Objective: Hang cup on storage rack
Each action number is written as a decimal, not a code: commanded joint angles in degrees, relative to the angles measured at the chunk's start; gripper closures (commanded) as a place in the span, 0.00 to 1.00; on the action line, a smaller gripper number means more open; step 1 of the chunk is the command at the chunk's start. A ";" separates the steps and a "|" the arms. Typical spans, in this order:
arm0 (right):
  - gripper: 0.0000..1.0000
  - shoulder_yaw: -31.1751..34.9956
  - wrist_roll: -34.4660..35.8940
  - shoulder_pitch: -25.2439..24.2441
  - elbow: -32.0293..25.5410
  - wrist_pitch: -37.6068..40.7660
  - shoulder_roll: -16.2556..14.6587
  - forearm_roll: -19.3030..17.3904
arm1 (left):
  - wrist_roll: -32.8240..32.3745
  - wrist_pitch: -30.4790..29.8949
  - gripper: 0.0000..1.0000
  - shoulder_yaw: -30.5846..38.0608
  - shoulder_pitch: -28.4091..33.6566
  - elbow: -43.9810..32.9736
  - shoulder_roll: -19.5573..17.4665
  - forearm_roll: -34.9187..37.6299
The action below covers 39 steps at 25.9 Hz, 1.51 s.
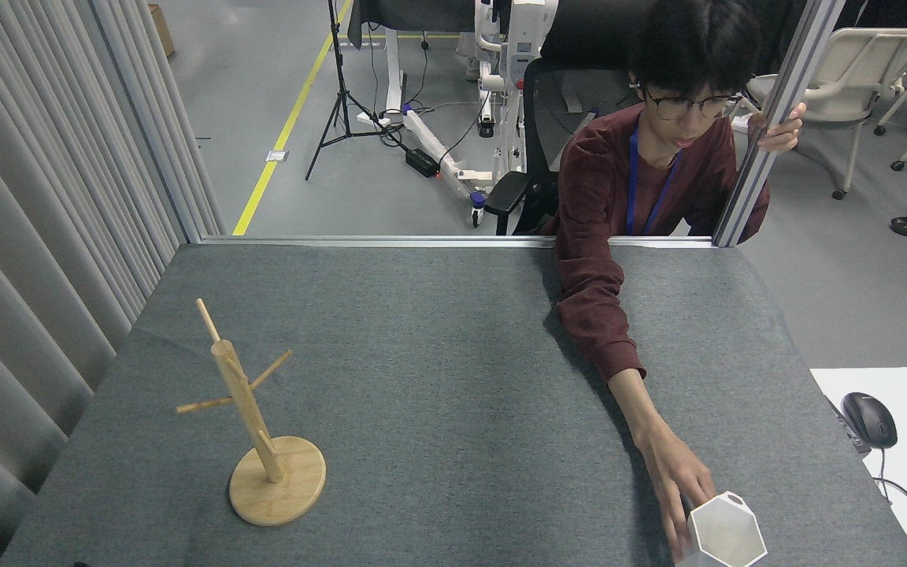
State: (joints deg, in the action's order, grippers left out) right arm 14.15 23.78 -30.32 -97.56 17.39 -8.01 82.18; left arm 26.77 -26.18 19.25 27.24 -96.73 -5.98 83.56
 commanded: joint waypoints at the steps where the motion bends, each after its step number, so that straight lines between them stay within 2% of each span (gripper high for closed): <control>1: 0.01 0.00 0.04 0.00 0.00 0.01 0.01 0.00 | -0.05 -0.01 0.01 0.00 0.00 0.05 0.01 -0.06; 12: 0.01 -0.09 -0.40 0.09 0.61 -0.43 -0.08 -0.09 | 0.04 1.48 0.00 0.00 -0.08 0.49 0.01 -0.67; 17: 0.01 -0.26 -0.84 1.58 3.25 -0.96 -0.08 1.32 | -0.05 1.48 0.00 -0.26 -0.08 0.49 0.01 -0.67; 24: 0.01 -0.35 -2.68 2.64 3.60 -1.05 -0.08 2.11 | 0.04 1.48 0.00 -0.35 -0.08 0.49 0.01 -0.67; 39: 0.01 -0.97 -4.09 8.35 7.91 -2.80 -0.34 3.60 | -0.05 1.57 0.00 -0.61 -0.08 0.85 0.01 -0.67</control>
State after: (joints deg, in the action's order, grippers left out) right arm 13.33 19.72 -23.06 -90.51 14.95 -8.29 85.52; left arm 26.76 -24.63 18.63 27.16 -95.91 -5.98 82.88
